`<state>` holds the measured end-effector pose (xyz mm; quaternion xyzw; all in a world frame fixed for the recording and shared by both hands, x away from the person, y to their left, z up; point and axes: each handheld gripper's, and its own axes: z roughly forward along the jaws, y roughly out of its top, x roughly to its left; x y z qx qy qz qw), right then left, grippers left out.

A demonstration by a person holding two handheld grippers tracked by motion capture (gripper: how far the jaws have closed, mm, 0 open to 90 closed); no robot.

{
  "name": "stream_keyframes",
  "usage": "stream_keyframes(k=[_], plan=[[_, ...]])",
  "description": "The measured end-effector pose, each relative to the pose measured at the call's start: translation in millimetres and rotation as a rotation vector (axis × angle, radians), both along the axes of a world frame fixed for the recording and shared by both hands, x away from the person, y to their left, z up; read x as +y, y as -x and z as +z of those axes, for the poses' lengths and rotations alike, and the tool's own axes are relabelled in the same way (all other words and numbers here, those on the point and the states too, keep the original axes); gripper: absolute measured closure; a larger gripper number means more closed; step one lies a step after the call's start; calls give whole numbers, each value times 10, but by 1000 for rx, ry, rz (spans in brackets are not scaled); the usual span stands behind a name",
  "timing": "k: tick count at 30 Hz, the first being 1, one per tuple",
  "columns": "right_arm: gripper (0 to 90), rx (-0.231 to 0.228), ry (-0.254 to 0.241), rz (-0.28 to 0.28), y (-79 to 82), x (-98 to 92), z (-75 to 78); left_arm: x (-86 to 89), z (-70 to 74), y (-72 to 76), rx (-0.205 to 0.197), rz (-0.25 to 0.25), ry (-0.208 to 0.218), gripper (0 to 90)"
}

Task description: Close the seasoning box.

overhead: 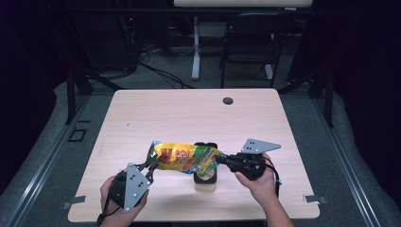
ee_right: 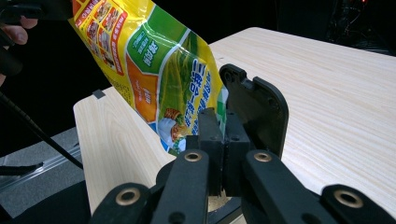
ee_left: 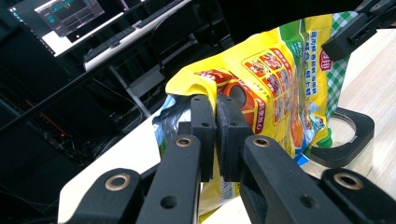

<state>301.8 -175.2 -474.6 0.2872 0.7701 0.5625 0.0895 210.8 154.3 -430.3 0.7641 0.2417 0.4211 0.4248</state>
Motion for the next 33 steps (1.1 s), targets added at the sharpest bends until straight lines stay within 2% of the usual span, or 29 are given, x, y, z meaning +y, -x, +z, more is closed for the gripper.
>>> stream_keyframes(k=[18,27,33], plan=[[895,-8,15,1,21,-26,41,-15,22,-6,-5,-7,2,873],[895,-1,24,38,29,-114,97,-54,38,-3,-4,-22,12,873],[894,11,33,45,19,-110,80,-56,50,3,-7,-20,-6,873]])
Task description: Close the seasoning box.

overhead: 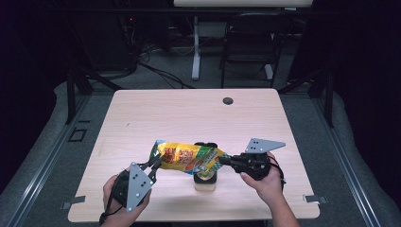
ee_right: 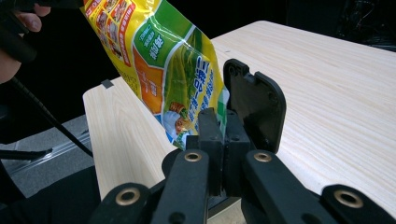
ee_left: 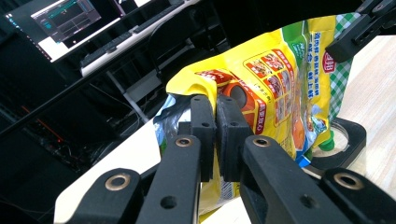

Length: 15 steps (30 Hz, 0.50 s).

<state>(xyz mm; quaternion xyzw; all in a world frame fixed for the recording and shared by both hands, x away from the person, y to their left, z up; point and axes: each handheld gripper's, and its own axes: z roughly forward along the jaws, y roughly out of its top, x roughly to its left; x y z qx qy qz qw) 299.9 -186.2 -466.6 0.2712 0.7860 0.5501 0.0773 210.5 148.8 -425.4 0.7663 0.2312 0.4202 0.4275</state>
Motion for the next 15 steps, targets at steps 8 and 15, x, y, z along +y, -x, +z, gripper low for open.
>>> stream_keyframes(k=[8,15], plan=[[894,13,12,14,-7,46,-38,39,-38,5,11,6,5,872],[894,13,17,10,-9,48,-39,31,-37,4,10,4,5,873]])
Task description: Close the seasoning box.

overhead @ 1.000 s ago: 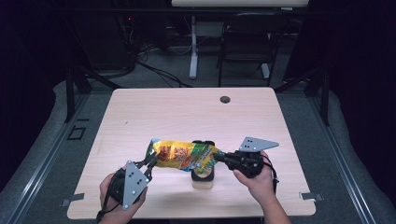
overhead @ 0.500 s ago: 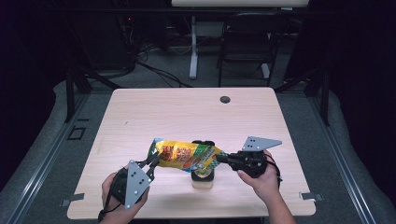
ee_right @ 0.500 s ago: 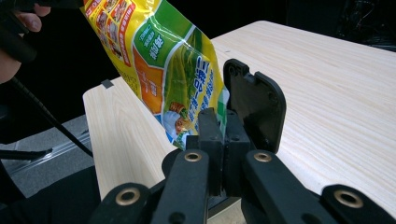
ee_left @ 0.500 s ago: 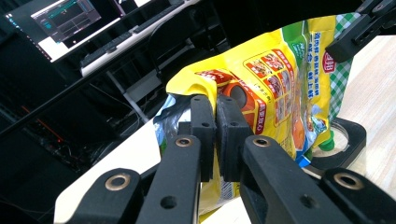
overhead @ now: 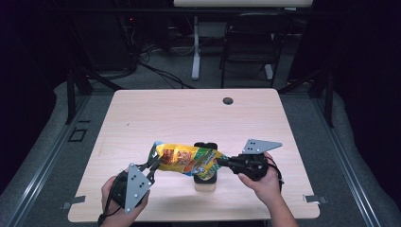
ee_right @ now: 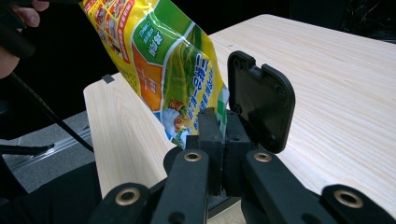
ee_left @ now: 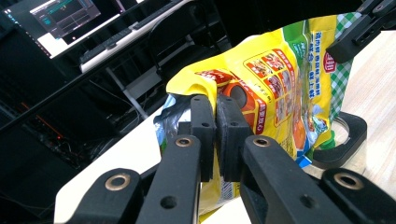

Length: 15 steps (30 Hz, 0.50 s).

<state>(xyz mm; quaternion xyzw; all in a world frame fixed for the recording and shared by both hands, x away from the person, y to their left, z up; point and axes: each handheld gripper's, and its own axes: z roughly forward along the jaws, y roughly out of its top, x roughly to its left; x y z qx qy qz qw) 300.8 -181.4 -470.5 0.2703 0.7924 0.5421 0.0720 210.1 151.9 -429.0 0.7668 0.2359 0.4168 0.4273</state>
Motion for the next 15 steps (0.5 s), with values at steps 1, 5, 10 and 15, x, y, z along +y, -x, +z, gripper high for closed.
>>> stream_keyframes(k=[1,5,10,15], plan=[[894,0,-2,-1,1,2,-2,-1,0,0,-1,0,-1,872],[893,0,-4,-2,-5,-2,-10,-5,1,1,1,1,-2,872],[892,4,-5,-5,-9,-4,-18,-1,-4,1,-1,0,0,872],[891,2,-7,-8,-12,4,-24,5,-6,0,1,0,-2,872]])
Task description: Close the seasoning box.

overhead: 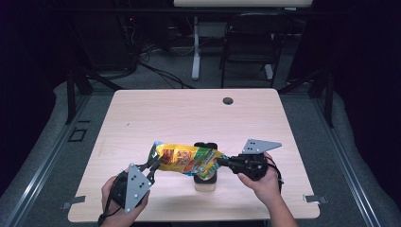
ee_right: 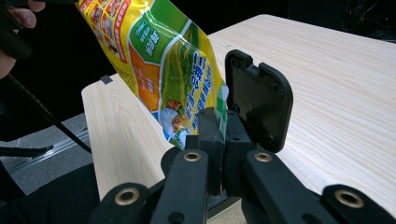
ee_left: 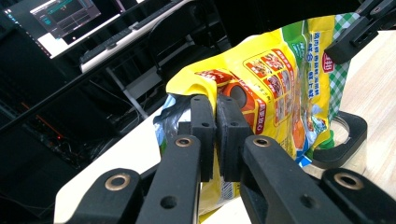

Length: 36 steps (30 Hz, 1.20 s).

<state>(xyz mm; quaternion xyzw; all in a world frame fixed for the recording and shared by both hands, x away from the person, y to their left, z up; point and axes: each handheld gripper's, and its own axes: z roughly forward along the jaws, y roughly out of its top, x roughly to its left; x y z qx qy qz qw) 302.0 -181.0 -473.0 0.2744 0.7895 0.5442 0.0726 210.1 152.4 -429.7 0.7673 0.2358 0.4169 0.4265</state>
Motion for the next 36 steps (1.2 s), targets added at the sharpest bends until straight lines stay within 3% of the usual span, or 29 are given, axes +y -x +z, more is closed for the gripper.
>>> stream_keyframes(k=[13,28,36], plan=[[894,-27,0,-42,9,18,-17,-15,25,10,-1,-13,-12,875],[898,-45,1,-50,22,-2,16,-31,58,4,-11,-14,-18,875],[897,-29,20,-41,7,14,-7,-20,15,-3,-4,-9,-13,874]])
